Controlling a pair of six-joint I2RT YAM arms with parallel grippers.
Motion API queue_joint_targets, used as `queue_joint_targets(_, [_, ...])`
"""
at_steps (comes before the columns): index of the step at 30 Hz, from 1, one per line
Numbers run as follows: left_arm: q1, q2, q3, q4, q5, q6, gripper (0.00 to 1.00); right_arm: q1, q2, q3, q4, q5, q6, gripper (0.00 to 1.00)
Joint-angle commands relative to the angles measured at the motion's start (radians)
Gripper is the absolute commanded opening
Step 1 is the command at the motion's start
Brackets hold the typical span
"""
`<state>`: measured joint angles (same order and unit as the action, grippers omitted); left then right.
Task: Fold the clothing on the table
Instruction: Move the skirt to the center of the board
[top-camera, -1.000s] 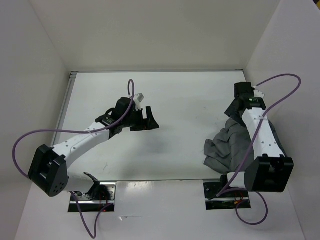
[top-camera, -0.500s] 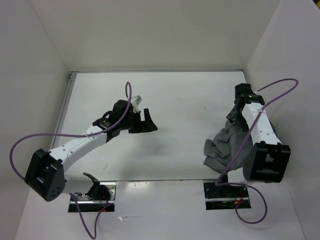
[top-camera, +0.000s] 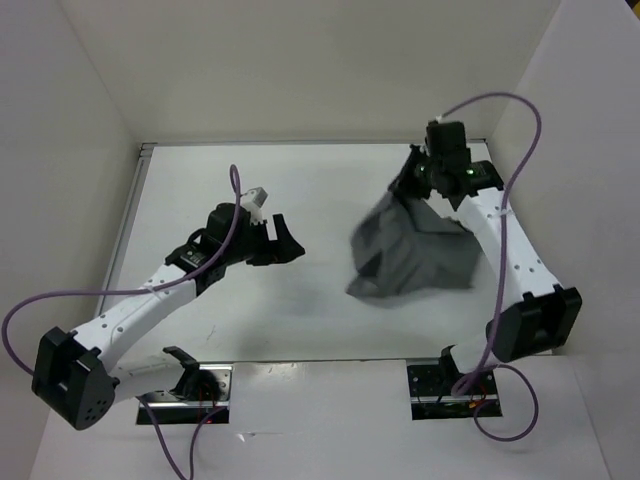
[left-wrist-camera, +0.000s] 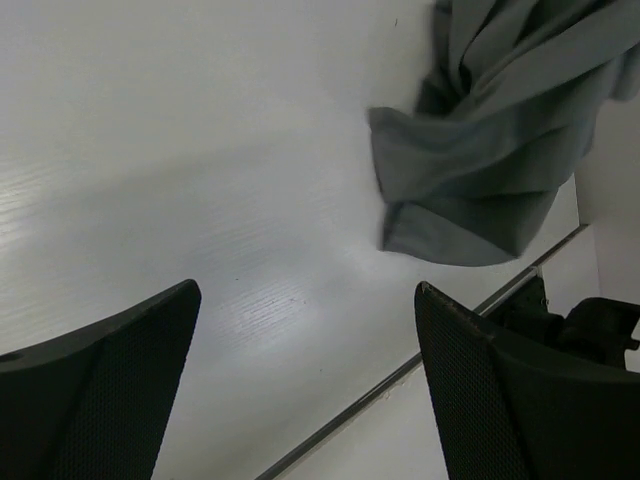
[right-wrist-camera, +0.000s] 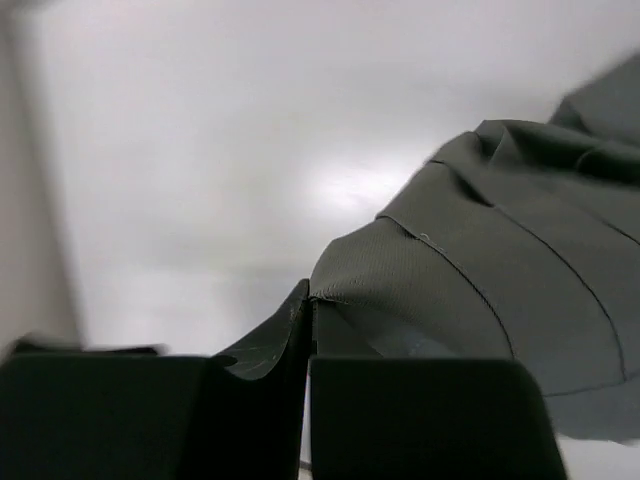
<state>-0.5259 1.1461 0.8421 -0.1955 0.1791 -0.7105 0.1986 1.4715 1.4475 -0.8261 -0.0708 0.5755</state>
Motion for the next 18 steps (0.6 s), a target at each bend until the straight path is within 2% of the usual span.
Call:
queue_joint_targets(1, [0.016, -0.064, -0.008, -0.002, -0.055, 0.011, 0.94, 0.032, -0.158, 0.230, 0.192, -0.217, -0.008, 0.00])
queue_joint_targets(5, [0.026, -0.137, -0.031, -0.031, -0.084, 0.002, 0.94, 0.032, -0.158, 0.246, 0.187, -0.242, -0.008, 0.00])
queue_joint_targets(11, [0.078, -0.259, -0.041, -0.091, -0.118, 0.002, 0.95, 0.050, -0.158, -0.080, 0.166, -0.343, -0.017, 0.00])
queue_joint_targets(13, [0.104, -0.296, -0.041, -0.107, -0.118, 0.002, 0.95, 0.099, -0.139, -0.160, 0.127, -0.365, -0.041, 0.02])
queue_joint_targets(14, [0.113, -0.305, -0.041, -0.119, -0.118, 0.012, 0.95, 0.116, -0.128, -0.173, 0.104, -0.379, -0.054, 0.10])
queue_joint_targets(15, [0.128, -0.319, -0.031, -0.130, -0.109, 0.022, 0.95, 0.160, -0.110, -0.182, 0.053, -0.389, -0.084, 0.23])
queue_joint_targets(17, [0.138, -0.319, -0.031, -0.130, -0.099, 0.031, 0.95, 0.203, -0.109, -0.182, 0.018, -0.389, -0.097, 0.37])
queue_joint_targets(18, [0.153, -0.328, -0.022, -0.130, -0.099, 0.031, 0.95, 0.228, -0.109, -0.182, 0.009, -0.348, -0.097, 0.52])
